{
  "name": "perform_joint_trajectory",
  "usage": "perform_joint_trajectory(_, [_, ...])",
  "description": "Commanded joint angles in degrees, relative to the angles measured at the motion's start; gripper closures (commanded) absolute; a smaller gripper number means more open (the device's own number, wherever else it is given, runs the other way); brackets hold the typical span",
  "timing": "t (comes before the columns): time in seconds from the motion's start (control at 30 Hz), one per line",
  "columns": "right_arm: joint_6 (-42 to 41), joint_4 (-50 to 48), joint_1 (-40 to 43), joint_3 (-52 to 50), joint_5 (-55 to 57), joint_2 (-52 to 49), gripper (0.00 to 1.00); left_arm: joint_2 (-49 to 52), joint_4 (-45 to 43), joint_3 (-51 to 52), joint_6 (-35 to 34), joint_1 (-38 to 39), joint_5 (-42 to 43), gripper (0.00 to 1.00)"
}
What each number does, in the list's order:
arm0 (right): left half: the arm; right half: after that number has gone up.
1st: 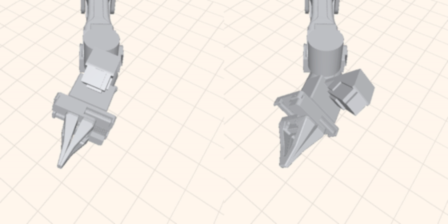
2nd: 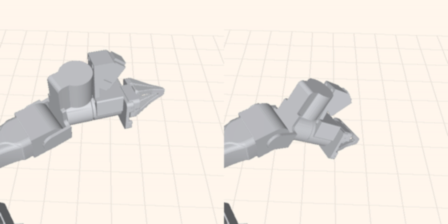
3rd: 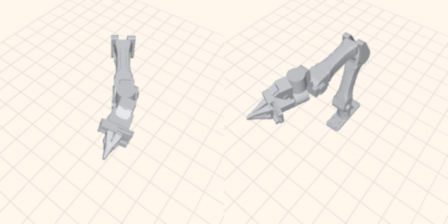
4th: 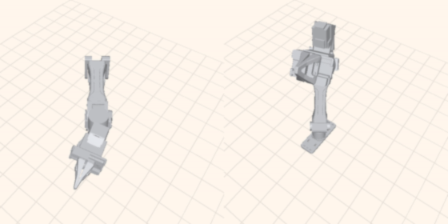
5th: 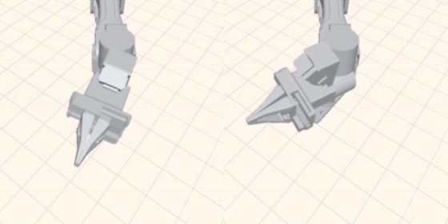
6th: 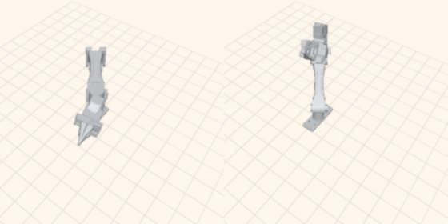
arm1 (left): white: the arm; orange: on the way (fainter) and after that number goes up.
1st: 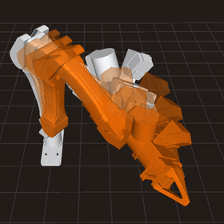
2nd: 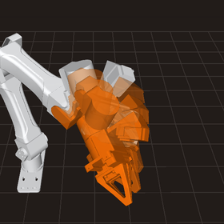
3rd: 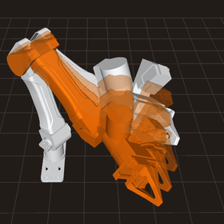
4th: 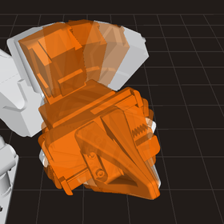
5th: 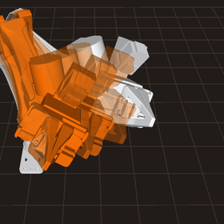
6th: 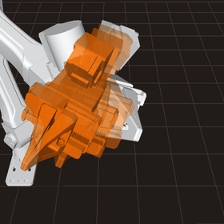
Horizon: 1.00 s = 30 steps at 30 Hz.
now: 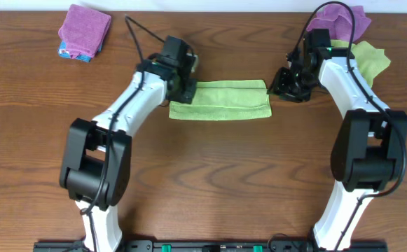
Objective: Fold the cloth
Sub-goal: 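Release the folded edge with both grippers and lift them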
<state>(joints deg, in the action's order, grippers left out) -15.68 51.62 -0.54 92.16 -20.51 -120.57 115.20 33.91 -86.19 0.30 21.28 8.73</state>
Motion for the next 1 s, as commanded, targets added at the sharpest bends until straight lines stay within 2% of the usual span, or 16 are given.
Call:
perform_joint_trajectory(0.0, [0.59,0.07,0.52,0.79,1.09,0.37,0.51,2.36,0.15,-0.55,1.25,0.13,-6.01,0.94])
perform_joint_trajectory(0.13, [1.20,-0.17,0.52,0.79,1.09,0.35,0.41,4.81,-0.55,-0.55,1.22,0.13,-6.21,0.94])
perform_joint_trajectory(0.2, [1.55,-0.17,0.52,0.79,1.22,0.35,0.30,6.03,-1.07,-0.55,1.20,0.15,-6.21,0.94])
perform_joint_trajectory(0.3, [4.33,-0.39,0.50,0.79,1.25,0.33,0.26,6.62,-1.70,-0.55,1.20,0.17,-6.21,0.94])
perform_joint_trajectory(0.73, [9.49,-1.86,0.52,0.74,-6.34,-4.83,0.18,9.22,-0.31,-0.55,1.20,0.15,-6.10,0.94])
perform_joint_trajectory(0.97, [10.64,-2.64,0.46,0.74,-9.90,-7.74,0.19,9.22,0.52,-0.55,1.25,0.13,-4.68,0.94])
